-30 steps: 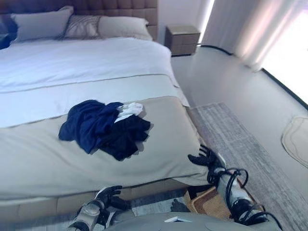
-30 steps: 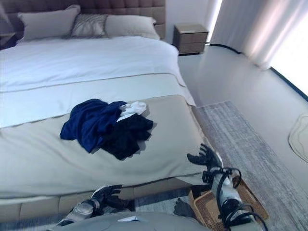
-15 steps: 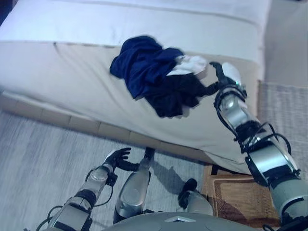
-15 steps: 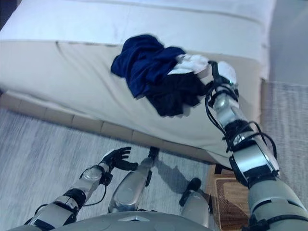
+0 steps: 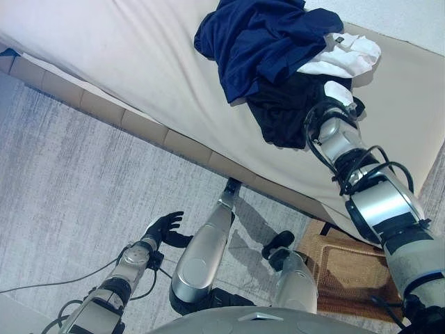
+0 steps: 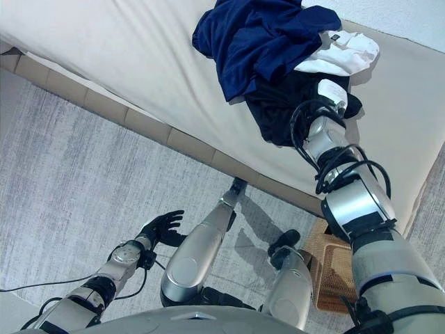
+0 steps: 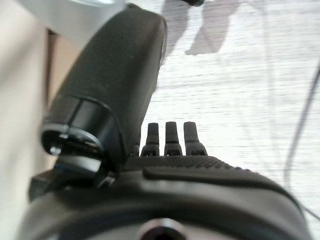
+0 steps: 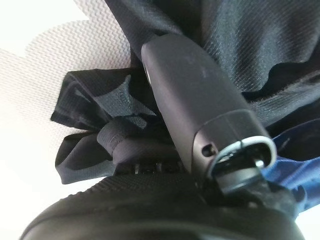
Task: Pick up the clothes from the bed and place them into the basket
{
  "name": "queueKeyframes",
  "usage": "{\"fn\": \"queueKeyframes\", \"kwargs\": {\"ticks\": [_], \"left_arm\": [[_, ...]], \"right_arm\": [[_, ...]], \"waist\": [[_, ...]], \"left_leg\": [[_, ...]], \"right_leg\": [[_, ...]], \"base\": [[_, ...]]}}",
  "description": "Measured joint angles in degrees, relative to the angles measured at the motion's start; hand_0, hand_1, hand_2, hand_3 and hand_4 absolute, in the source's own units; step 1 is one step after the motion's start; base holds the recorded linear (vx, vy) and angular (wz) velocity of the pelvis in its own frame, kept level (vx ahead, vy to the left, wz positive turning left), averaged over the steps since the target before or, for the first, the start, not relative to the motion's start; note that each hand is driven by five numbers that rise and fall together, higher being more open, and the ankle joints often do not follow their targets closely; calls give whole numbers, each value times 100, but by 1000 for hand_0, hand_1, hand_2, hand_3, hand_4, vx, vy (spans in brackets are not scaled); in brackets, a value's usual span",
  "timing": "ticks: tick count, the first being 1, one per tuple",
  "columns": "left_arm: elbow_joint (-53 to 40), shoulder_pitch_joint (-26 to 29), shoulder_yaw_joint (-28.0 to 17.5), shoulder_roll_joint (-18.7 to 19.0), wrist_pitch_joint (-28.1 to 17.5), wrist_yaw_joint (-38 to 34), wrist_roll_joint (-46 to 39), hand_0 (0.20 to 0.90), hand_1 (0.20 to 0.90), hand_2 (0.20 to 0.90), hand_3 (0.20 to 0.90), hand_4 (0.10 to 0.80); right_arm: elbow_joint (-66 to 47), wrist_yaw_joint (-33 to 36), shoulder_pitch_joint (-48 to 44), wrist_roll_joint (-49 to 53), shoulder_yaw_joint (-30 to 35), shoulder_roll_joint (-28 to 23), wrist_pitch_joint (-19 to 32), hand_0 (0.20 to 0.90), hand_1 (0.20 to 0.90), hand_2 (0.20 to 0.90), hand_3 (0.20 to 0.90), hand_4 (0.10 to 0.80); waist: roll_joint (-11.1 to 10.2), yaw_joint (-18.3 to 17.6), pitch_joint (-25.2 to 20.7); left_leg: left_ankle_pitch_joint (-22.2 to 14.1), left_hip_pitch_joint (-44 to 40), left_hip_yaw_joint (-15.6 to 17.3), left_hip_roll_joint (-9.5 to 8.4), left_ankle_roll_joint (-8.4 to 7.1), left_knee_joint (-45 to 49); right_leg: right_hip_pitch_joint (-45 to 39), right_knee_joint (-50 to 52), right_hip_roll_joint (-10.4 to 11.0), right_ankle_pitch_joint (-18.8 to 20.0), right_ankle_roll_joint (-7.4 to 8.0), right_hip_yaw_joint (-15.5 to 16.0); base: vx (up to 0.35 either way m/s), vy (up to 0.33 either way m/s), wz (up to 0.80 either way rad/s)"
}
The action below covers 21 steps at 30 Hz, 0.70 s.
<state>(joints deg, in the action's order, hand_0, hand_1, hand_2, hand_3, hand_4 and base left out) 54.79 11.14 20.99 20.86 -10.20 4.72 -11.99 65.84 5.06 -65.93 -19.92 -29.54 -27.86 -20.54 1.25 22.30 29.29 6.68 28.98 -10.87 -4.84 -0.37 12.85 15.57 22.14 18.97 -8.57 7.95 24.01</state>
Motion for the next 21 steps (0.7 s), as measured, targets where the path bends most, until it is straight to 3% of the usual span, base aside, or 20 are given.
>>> {"fn": "queueKeyframes", "kwargs": {"ticks": [1,4,7,10,13,17,21], "left_arm": [[-117,1,-1,3,3,0,-36,900,900,900,900,800],[-220,-5,9,6,34,7,-38,900,900,900,900,800],[-223,-92,-14,19,69,-48,-46,900,900,900,900,800],[-209,-242,-81,22,125,-115,-45,900,900,900,900,800],[-157,-364,-299,8,148,-179,-38,900,900,900,900,800],[-116,-527,-722,57,283,-208,98,900,900,900,900,800],[-100,-669,-1023,172,523,-200,382,900,900,900,900,800]], "right_arm": [[54,-134,-102,-34,-79,-9,-71,300,300,300,200,100],[96,38,-220,108,-69,-20,-88,300,300,300,200,100],[-253,738,-176,760,46,-54,-67,300,300,300,200,100],[-1836,1873,337,1220,518,-77,94,300,300,300,200,100],[-3597,2533,1035,1172,1133,-82,333,300,300,300,200,100],[-5468,3242,1658,892,1866,-319,519,300,300,300,200,100],[-6314,3853,1976,669,2700,-786,677,300,300,300,200,100]], "waist": [[0,5,-1],[-3,25,-3],[-7,-24,-5],[-17,-118,-2],[-96,-196,23],[-382,-506,-17],[-742,-825,-293]], "left_leg": [[-1,34,-39,14,-1,1],[6,87,-46,73,-11,0],[8,83,-38,110,-14,0],[20,0,128,191,-27,43],[29,-436,359,291,-1,-98],[-57,-1249,614,381,-22,-500],[-103,-1552,796,504,-64,-623]], "right_leg": [[18,-23,-26,-42,5,14],[70,-37,-86,-58,23,15],[38,-167,-158,-50,14,-18],[-88,-370,-279,103,-89,-179],[-458,-690,-366,359,-154,-314],[-1243,-1351,-483,505,-98,-432],[-1490,-1622,-632,599,-62,-607]], "base": [[-17,-62,1],[-23,-72,-3],[-38,-72,-7],[-38,-39,-22],[-2,-38,-33],[117,-56,-31],[103,-7,-30]]}}
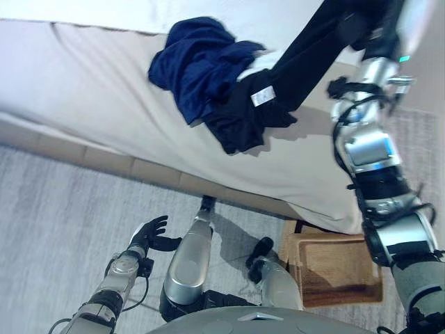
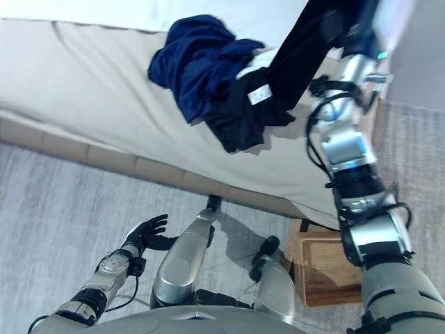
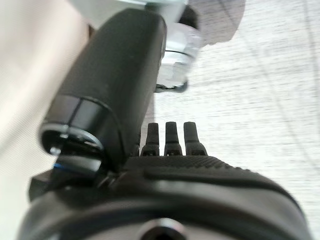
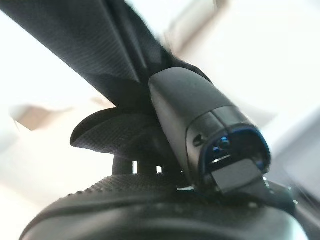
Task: Pick up the clothes from the bed and place them into the basket
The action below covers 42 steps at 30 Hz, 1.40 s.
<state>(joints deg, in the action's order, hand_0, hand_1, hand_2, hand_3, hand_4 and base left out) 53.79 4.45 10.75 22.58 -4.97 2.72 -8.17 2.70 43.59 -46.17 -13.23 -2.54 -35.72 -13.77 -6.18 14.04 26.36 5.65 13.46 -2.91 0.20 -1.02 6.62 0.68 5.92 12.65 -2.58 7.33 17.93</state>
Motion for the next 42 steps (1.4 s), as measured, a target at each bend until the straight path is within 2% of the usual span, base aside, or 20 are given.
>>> {"fn": "queueKeyframes", "kwargs": {"ticks": [4,7,11,20,26,27,30,37,42], "left_arm": [[174,-173,-19,-98,199,8,388,900,900,900,900,800],[435,-403,-7,-187,294,8,555,900,900,900,900,800],[622,-670,28,-293,484,-12,635,900,900,900,900,800],[652,-606,23,-411,648,91,820,900,900,900,900,800],[649,-497,135,-663,663,262,819,900,900,900,900,800],[648,-493,197,-719,664,280,819,900,900,900,900,800],[652,-511,305,-780,731,296,821,900,900,900,900,800],[656,-577,326,-783,737,331,833,900,900,900,900,800],[659,-678,351,-752,738,339,835,900,900,900,900,800]], "right_arm": [[-397,370,517,27,670,-410,91,300,300,300,200,100],[-443,403,987,35,962,-479,113,300,300,300,200,100],[-495,434,1785,36,1130,-550,105,300,300,300,200,100],[-496,623,2896,311,1822,-570,108,300,300,300,200,100],[-493,668,3424,419,1858,-570,212,300,300,300,200,100],[-479,750,3519,419,1860,-570,266,300,300,300,200,100],[-394,815,3601,419,1868,-570,293,300,300,300,200,100],[206,825,4083,557,1870,-568,295,300,300,300,200,100],[894,324,4248,773,1856,-460,287,300,300,300,200,100]], "waist": [[-20,-288,-480],[-15,-557,-922],[64,-867,-1417],[252,-1571,-1728],[282,-1961,-2040],[305,-2029,-2129],[320,-2111,-2179],[375,-2194,-2223],[481,-2200,-2283]], "left_leg": [[38,-384,170,52,-58,-301],[62,-716,301,61,-89,-559],[112,-1249,603,147,-158,-1027],[103,-1630,1072,320,-212,-1172],[-12,-1824,1422,434,-303,-1201],[-15,-1828,1508,462,-306,-1201],[-39,-1890,1668,501,-315,-1202],[-71,-1897,1775,586,-347,-1203],[-73,-1891,1901,590,-346,-1203]], "right_leg": [[-299,-343,-60,84,0,-109],[-510,-549,-71,99,13,-202],[-731,-770,-139,106,5,-494],[-797,-889,-277,180,12,-993],[-739,-898,-354,201,-8,-1325],[-697,-906,-376,241,55,-1406],[-698,-1002,-409,320,40,-1560],[-679,-1090,-485,362,41,-1624],[-586,-1106,-493,453,59,-1759]], "base": [[39,-7,-22],[-12,-14,-24],[-22,-35,-37],[-35,-29,-32],[-38,-39,-33],[-33,-56,-32],[-28,-62,-29],[-21,-48,-9],[-59,-61,-15]]}}
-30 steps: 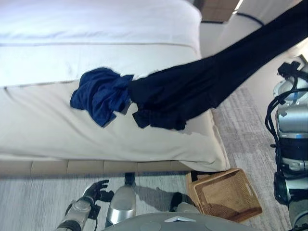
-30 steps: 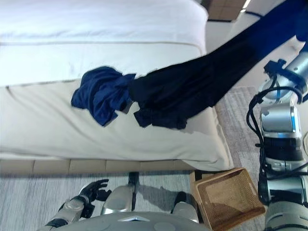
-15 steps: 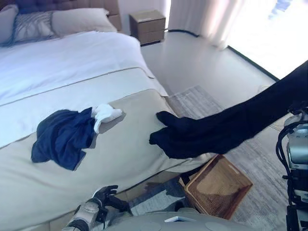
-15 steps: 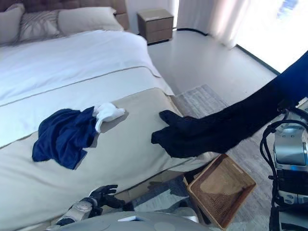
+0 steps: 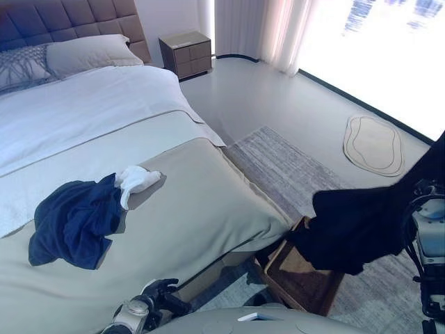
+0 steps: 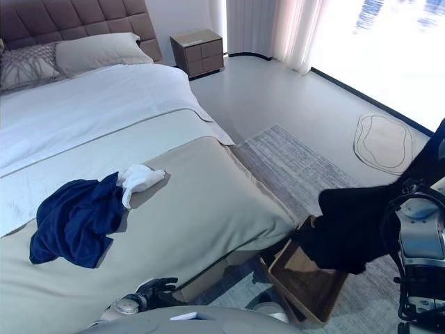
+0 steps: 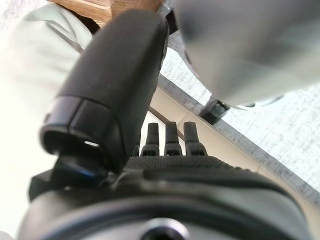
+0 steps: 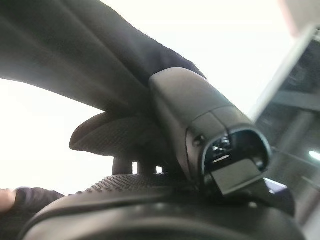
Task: Pick up the clothes from the bed and place them into the basket
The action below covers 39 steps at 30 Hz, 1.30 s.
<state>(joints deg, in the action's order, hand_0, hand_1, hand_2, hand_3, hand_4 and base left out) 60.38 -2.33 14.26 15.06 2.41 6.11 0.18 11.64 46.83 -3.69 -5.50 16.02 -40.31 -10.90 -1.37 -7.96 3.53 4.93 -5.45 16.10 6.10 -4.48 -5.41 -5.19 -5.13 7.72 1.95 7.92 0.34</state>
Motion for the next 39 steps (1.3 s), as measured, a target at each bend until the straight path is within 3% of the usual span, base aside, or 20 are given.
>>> {"fn": "queueKeyframes", "kwargs": {"ticks": [8,9,10,11,12,14,15,16,20,23,24,25,27,28,29,32,35,36,37,39], "left_arm": [[-3,79,41,153,-15,59,4,900,900,900,900,800],[-6,130,128,181,-15,57,2,900,900,900,900,800],[-15,194,168,192,-16,58,-1,900,900,900,900,800],[-31,264,257,213,-16,60,-6,900,900,900,900,800],[-80,363,330,241,-26,59,-14,900,900,900,900,800],[-167,636,404,273,-69,54,-22,900,900,900,900,800],[-178,791,411,273,-127,46,-40,900,900,900,900,800],[-183,940,467,275,-142,37,-109,900,900,900,900,800],[-463,1312,630,267,-296,-36,-470,900,900,900,900,800],[-834,1454,637,201,-481,-68,-671,900,900,900,900,800],[-907,1460,634,169,-528,-69,-724,900,900,900,900,800],[-948,1458,634,158,-539,-67,-746,900,900,900,900,800],[-1047,1441,625,136,-592,-61,-754,900,900,900,900,800],[-1048,1438,622,136,-603,-59,-755,900,900,900,900,800],[-1041,1421,620,135,-608,-34,-757,900,900,900,900,800],[-1006,1412,569,130,-606,59,-756,900,900,900,900,800],[-1004,1430,494,125,-603,101,-755,900,900,900,900,800],[-1005,1438,483,125,-602,100,-754,900,900,900,900,800],[-1002,1444,481,126,-602,101,-754,900,900,900,900,800],[-981,1439,481,136,-597,81,-753,900,900,900,900,800]], "right_arm": [[1493,-1164,188,203,-678,411,-619,300,300,300,200,100],[1697,-1243,173,201,-851,419,-704,486,486,486,417,317],[1836,-1365,168,206,-983,434,-815,561,561,561,505,405],[2092,-1406,126,206,-1176,438,-833,484,484,484,414,314],[2331,-1444,32,206,-1334,455,-869,455,455,455,381,281],[2628,-1486,-217,216,-1499,460,-900,488,488,488,420,320],[2830,-1497,-414,229,-1590,458,-899,865,865,865,859,759],[3055,-1500,-640,271,-1657,456,-907,900,900,900,900,800],[3592,-1504,-1498,425,-1856,379,-931,900,900,900,900,800],[3591,-1488,-1998,421,-1979,223,-889,806,806,806,790,690],[3591,-1487,-2062,415,-2021,191,-802,716,716,716,686,586],[3586,-1488,-2086,410,-2077,173,-742,716,716,716,686,586],[3434,-1581,-2098,294,-2274,146,-387,575,575,575,521,421],[3254,-1714,-2083,179,-2337,136,-216,469,469,469,398,298],[2821,-2030,-2009,-97,-2399,94,-24,300,300,300,200,100],[1480,-2628,-1807,-898,-2644,-92,531,300,300,300,200,100],[1057,-2892,-1935,-1388,-2774,-112,972,300,300,300,200,100],[1051,-2984,-1973,-1492,-2819,-113,961,754,754,754,730,630],[1077,-3061,-1972,-1544,-2833,-112,887,900,900,900,900,800],[1360,-3174,-2033,-1587,-2990,-111,598,900,900,900,900,800]], "waist": [[48,1,26],[73,1,67],[111,2,161],[155,7,213],[248,34,278],[372,27,563],[492,27,746],[594,13,910],[1108,51,1489],[1547,85,1912],[1636,68,1995],[1674,68,2034],[1741,89,2136],[1737,76,2173],[1731,51,2184],[1701,34,2206],[1626,53,2259],[1576,68,2278],[1525,105,2280],[1369,198,2269]], "left_leg": [[-4,174,169,16,-1,-1],[5,213,169,16,6,-1],[10,220,170,14,11,0],[10,290,185,15,9,-1],[18,432,206,13,11,-1],[95,632,185,-3,41,3],[158,739,178,-10,89,10],[213,829,172,-25,119,16],[232,1125,163,-48,76,23],[326,1310,-55,-98,103,31],[363,1320,-81,-104,126,32],[382,1323,-89,-107,127,32],[399,1340,-127,-114,114,32],[400,1340,-145,-119,114,33],[400,1360,-159,-124,115,33],[403,1369,-201,-116,116,34],[414,1341,-322,-104,124,36],[415,1318,-377,-102,124,36],[415,1317,-436,-100,124,36],[421,1316,-516,-98,117,36]], "right_leg": [[328,74,-11,54,-7,-147],[393,113,-11,61,-15,-147],[403,126,-9,67,-17,-147],[497,152,-7,79,-1,-144],[672,215,2,81,-2,-137],[967,371,7,125,7,-143],[1117,454,12,147,-4,-141],[1239,530,18,167,-13,-142],[1714,748,44,174,-17,-139],[1923,822,43,184,-28,-159],[1929,818,43,184,-28,-160],[1926,814,44,184,-28,-159],[1925,778,48,184,-29,-155],[1899,746,52,184,-29,-143],[1889,706,58,184,-29,-131],[1859,690,53,183,-29,-90],[1737,666,51,182,-28,54],[1666,631,54,181,-29,110],[1620,607,56,179,-28,171],[1544,559,58,179,-28,251]], "base": [[-80,-91,-11],[-191,-132,-8],[-217,-115,-3],[-242,-98,-5],[-248,-80,-7],[-198,-49,-5],[-186,-14,-5],[-188,-8,-6],[-123,-27,-11],[-41,3,-6],[2,37,2],[-3,49,0],[12,56,2],[38,32,5],[40,10,5],[34,-11,7],[28,-51,21],[20,-69,28],[19,-82,31],[24,-59,22]]}}
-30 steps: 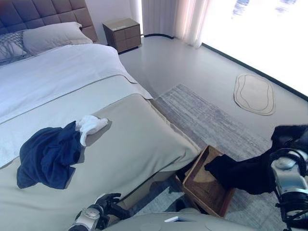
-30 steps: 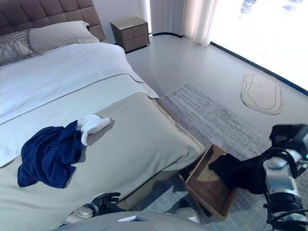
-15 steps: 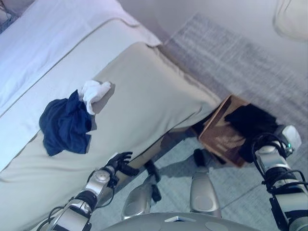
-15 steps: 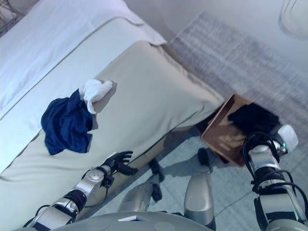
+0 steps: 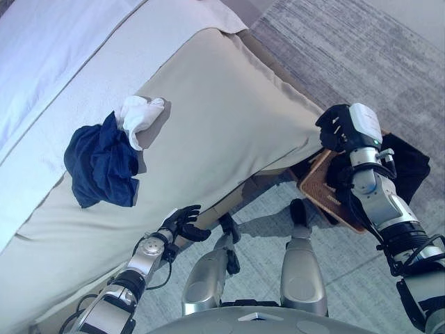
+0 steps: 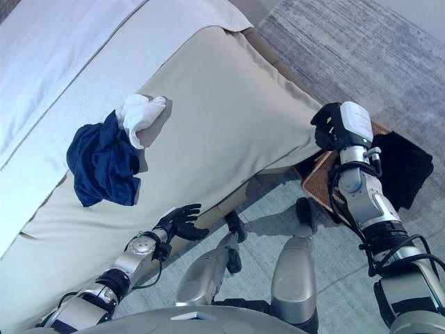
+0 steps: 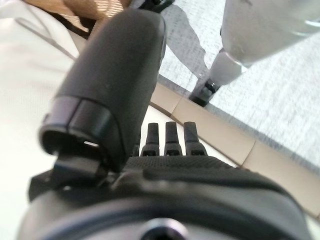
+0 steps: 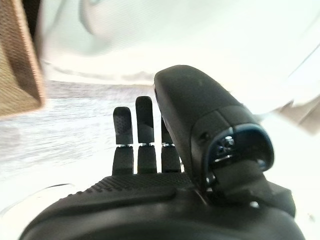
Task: Pick up the clothes from the bed and place them into the basket
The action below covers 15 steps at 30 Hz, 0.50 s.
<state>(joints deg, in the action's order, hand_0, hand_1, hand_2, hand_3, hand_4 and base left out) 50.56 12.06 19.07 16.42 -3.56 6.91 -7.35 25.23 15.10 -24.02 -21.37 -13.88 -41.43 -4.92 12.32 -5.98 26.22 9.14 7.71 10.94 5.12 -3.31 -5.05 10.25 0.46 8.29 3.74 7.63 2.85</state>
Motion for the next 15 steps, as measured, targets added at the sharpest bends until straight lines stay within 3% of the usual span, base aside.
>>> {"fn": "queueKeyframes", "kwargs": {"ticks": [6,12,15], "left_arm": [[50,-38,-2,77,104,-55,-4,900,900,900,900,800],[38,-221,-283,81,98,-196,-175,900,900,900,900,800],[168,-303,-528,-14,94,-244,-173,900,900,900,900,800]], "right_arm": [[629,-466,11,173,-135,147,-936,900,900,900,900,800],[-582,-282,105,606,45,215,-932,900,900,900,900,800],[-1438,-180,108,589,165,253,-472,900,900,900,900,800]], "waist": [[-424,124,-37],[-598,180,-63],[-636,256,-83]], "left_leg": [[23,-28,-235,-5,-9,0],[20,-232,-352,-7,-11,-2],[20,-302,-494,-11,-12,-1]], "right_leg": [[-302,-210,5,10,-10,285],[-717,-437,-11,38,-46,446],[-888,-456,-16,40,-48,598]], "base": [[60,-6,21],[90,92,14],[134,151,23]]}}
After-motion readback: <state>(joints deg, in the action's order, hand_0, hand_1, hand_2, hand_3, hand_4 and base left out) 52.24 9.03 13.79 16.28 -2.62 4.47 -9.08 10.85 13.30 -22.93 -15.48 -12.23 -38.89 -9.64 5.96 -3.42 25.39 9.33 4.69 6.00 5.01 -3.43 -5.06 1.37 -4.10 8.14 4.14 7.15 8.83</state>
